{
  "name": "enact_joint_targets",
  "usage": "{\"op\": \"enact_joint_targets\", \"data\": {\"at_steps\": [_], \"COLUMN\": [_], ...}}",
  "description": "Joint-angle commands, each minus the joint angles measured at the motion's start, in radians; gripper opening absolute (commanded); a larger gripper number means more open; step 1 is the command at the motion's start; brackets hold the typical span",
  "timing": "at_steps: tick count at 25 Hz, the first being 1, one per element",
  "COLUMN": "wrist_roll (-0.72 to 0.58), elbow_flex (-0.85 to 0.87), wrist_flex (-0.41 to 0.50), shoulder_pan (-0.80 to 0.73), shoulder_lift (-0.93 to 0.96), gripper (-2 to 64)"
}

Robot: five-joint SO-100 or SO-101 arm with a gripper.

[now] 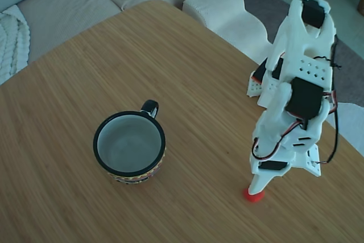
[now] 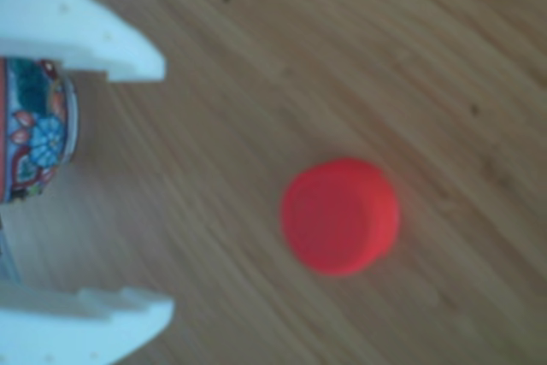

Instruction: Grasp a red cap and put it in the cup.

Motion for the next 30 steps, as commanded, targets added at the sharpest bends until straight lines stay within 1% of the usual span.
{"op": "enact_joint_targets", "data": {"at_steps": [1,8,14,17,19,26,30], "wrist_roll": [0.008,0.006,-0.003,-0.003,-0.005,-0.006,-0.005], "elbow_flex": [-0.026,-0.023,-0.021,-0.023,-0.023,-0.005,0.043], "wrist_flex": [-0.009,-0.066,-0.121,-0.127,-0.127,-0.117,-0.126], "shoulder_pan": [-0.028,-0.035,0.044,0.052,0.043,-0.058,-0.109], "shoulder_lift": [0.020,0.011,0.011,0.011,0.011,0.011,0.011], "gripper": [29.8,29.8,29.8,29.9,29.9,29.9,29.9]}}
